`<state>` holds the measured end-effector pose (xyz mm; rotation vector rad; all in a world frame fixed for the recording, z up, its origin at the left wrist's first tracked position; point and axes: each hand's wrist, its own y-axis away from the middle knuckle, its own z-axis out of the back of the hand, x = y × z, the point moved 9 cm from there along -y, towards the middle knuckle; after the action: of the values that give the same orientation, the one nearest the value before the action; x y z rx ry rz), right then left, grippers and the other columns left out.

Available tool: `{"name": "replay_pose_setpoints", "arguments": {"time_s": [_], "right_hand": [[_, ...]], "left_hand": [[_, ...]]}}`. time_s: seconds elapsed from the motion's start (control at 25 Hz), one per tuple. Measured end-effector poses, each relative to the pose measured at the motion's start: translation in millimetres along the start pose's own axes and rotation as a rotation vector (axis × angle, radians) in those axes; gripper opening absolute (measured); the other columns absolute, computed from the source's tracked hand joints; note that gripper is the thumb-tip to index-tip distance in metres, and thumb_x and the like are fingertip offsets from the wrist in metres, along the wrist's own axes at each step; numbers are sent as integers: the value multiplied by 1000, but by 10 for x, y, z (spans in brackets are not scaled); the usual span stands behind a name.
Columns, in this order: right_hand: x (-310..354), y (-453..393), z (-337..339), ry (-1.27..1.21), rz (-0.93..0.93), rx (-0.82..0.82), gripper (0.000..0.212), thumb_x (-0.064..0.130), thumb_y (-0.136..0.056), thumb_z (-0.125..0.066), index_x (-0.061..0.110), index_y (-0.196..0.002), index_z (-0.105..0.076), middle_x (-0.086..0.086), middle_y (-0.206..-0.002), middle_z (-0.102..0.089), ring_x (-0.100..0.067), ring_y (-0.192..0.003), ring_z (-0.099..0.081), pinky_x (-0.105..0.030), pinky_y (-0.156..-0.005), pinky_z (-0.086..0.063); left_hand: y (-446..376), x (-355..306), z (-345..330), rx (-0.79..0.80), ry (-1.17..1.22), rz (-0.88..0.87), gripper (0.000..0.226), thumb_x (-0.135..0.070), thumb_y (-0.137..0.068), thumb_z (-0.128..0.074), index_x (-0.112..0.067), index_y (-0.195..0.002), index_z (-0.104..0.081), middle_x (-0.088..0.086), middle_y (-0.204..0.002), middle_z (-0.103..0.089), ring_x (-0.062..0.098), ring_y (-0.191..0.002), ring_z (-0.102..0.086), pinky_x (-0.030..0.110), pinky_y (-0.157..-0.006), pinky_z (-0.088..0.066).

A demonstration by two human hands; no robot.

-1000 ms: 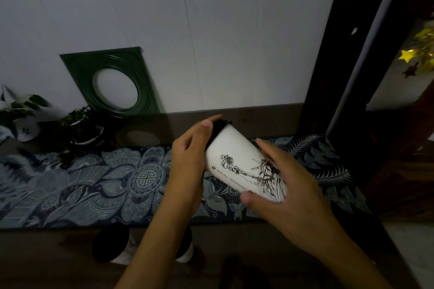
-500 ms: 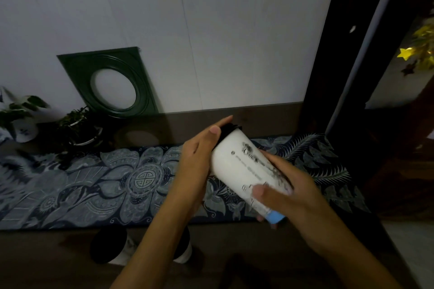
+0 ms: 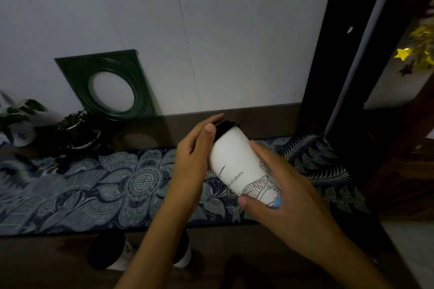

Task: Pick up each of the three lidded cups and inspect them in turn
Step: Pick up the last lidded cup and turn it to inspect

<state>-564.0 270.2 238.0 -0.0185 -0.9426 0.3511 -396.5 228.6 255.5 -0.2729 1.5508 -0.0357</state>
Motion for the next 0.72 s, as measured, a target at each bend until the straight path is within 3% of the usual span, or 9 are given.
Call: {"name": "replay_pose_setpoints", "arguments": {"time_s": [0.08,0.16,0.2,0.28,0.36,0.44,0.52,0.6,0.72], "right_hand": [[-16,-1,-23,-342,-64,74,76,51,-66,-74,59,-134,-39,17,-127,-59,-10,-101,-67,-29,-72,-60],[-21,-22,-125,-893,-215,191,50,31,-75,-73,41,-123,-61,-1,-110,-74,-21,-78,-75,-31,-57,-59],[-34,-23,-172,-1027,-299,215,36,27,-80,-68,30,-116,-66,-7,-95,-77,-24,-63,-73,-31,-49,-56],[-120,-30,-208,-1024,-392,191,15,21,-85,-66,20,-100,-68,-7,-74,-78,-19,-49,-69,-25,-43,-54],[-131,-50,-149,-899,-327,152,34,34,-81,-72,33,-115,-64,-3,-97,-78,-16,-66,-74,-26,-50,-57],[-82,-61,-6,-399,-134,97,64,55,-76,-71,54,-133,-43,18,-129,-59,-5,-101,-67,-23,-72,-57],[43,-55,65,54,96,22,75,66,-69,-64,67,-134,-24,38,-130,-41,6,-116,-50,-18,-85,-49],[54,-60,70,-24,141,-6,76,63,-68,-65,63,-135,-29,38,-127,-45,6,-115,-52,-18,-84,-51],[-89,-88,-21,-734,-69,119,64,51,-68,-73,43,-129,-56,9,-119,-69,-11,-88,-73,-23,-62,-58]], "left_hand": [[-18,-21,0,41,1,-14,45,-60,-83,-49,-38,-114,-74,0,-115,-77,25,-107,-71,56,-92,-57],[-24,-49,-7,93,27,-35,50,-55,-87,-48,-29,-122,-72,5,-120,-75,28,-112,-70,51,-96,-56],[-20,-52,-14,109,42,-38,52,-53,-88,-48,-25,-125,-70,7,-121,-74,29,-113,-69,49,-96,-55],[-9,-46,-27,101,58,-29,51,-52,-87,-49,-23,-123,-71,9,-120,-75,30,-113,-69,49,-97,-55],[-15,-25,-13,46,51,-8,45,-52,-83,-52,-29,-114,-76,6,-115,-77,28,-108,-71,51,-96,-56],[-38,15,13,-10,32,34,35,-52,-83,-55,-36,-105,-78,1,-108,-79,27,-102,-73,56,-92,-57],[-59,35,21,-18,30,60,33,-48,-88,-52,-37,-105,-78,0,-107,-79,27,-101,-73,60,-91,-56],[-66,29,-11,28,55,61,39,-45,-92,-47,-31,-113,-76,1,-112,-78,25,-106,-72,55,-92,-56],[-65,-5,-18,61,116,32,43,-42,-95,-42,-22,-119,-72,4,-117,-77,22,-110,-71,42,-92,-57]]}}
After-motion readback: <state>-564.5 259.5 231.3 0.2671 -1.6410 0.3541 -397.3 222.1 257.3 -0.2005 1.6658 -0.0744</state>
